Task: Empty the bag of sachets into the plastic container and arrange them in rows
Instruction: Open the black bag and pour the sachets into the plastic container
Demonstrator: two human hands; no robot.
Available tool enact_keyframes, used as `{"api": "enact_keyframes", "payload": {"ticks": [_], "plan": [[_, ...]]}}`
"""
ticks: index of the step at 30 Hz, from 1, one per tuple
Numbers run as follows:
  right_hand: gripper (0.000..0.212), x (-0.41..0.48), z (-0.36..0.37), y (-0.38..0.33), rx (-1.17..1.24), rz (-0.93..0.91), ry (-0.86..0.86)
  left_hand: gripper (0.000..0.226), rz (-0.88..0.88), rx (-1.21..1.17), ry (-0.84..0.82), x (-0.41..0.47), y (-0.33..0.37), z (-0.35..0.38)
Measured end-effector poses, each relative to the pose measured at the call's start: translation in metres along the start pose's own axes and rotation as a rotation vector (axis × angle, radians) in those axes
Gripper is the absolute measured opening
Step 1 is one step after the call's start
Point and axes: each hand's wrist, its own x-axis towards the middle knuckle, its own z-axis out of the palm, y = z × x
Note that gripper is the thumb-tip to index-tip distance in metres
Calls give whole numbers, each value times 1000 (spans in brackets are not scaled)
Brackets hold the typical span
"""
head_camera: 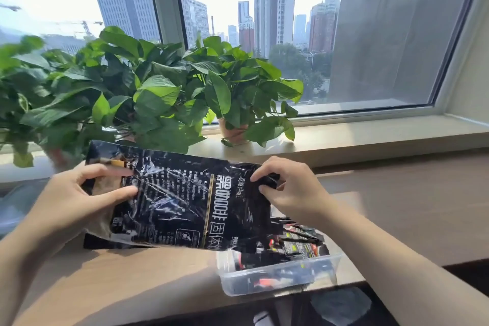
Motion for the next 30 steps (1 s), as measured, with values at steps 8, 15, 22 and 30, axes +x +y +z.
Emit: {"api": "enact_keyframes", "payload": {"ticks": [8, 15, 22, 30], "plan": [[26, 3, 0, -1, -1, 21, -24, 68, 5, 24, -8, -1, -13, -1], [24, 7, 9, -9, -39, 0, -98, 70, -35, 43, 24, 0, -34, -3], [25, 14, 3, -8, -48, -32, 4, 64, -18, 46, 33, 4, -47, 3], [23, 9, 6, -10, -35, -13, -36, 58, 4, 101, 24, 3, -62, 3]]}}
